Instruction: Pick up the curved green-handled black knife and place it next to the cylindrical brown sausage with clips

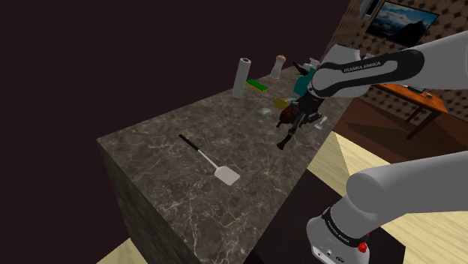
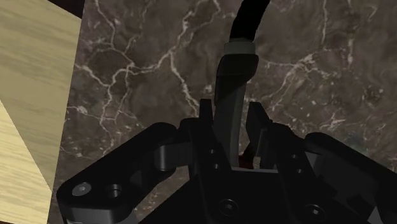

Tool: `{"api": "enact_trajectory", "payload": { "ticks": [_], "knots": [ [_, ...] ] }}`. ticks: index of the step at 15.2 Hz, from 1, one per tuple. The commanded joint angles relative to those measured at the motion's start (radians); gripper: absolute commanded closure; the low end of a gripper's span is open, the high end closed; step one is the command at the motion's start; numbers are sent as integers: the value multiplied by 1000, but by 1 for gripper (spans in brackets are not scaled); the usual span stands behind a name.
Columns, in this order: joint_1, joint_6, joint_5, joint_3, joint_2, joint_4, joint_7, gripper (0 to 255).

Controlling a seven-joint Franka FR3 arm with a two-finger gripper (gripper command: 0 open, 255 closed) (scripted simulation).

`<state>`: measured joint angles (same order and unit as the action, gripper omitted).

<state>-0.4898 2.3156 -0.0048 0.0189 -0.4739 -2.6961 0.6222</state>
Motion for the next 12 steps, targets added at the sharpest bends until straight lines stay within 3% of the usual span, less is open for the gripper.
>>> {"api": "enact_trajectory", "payload": {
  "ticks": [1, 12],
  "knots": [
    [0, 34, 0, 1, 15, -19, 1, 255],
    [-2, 234, -4, 4, 147, -87, 6, 255]
  ]
}}
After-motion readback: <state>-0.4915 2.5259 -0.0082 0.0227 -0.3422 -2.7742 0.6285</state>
